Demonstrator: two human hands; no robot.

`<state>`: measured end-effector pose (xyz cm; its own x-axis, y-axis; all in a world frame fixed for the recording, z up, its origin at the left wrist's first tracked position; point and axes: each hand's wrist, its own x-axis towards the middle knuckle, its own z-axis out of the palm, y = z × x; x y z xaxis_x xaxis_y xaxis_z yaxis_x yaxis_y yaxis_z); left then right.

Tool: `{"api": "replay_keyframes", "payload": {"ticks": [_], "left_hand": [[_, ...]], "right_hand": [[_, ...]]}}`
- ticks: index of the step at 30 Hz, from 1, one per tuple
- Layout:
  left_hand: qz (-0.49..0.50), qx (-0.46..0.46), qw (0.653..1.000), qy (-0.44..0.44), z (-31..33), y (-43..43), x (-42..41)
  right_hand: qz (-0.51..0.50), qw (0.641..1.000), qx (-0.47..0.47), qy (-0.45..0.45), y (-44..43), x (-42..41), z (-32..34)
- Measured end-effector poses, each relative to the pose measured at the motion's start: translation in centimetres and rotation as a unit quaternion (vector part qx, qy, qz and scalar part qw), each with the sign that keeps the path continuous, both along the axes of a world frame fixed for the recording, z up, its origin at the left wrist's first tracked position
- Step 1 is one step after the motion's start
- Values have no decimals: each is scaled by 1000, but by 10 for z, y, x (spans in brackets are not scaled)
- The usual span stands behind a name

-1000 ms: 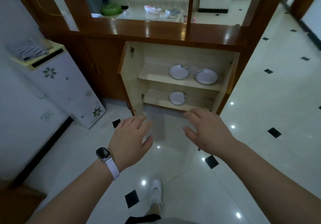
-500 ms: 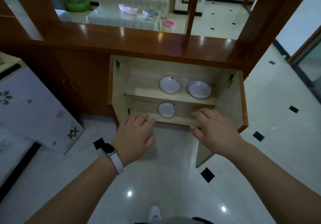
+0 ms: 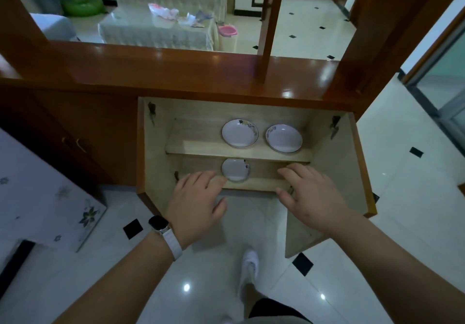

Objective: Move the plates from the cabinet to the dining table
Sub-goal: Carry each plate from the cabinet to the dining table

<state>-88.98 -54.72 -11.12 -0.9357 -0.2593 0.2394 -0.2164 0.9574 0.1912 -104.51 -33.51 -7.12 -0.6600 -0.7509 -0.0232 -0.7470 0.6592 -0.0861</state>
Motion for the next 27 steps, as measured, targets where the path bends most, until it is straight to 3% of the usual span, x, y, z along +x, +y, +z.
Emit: {"api": "replay_keyframes", "payload": {"ticks": [16,27], "left_hand": [[12,-28,994,-102,-42,-83,-173],[-27,-16,992,-120,-76,-108,-222]], "right_hand": [[12,997,5,-75,-93,-174,-75],[35,992,11,-121,-119,-215,-106]]}}
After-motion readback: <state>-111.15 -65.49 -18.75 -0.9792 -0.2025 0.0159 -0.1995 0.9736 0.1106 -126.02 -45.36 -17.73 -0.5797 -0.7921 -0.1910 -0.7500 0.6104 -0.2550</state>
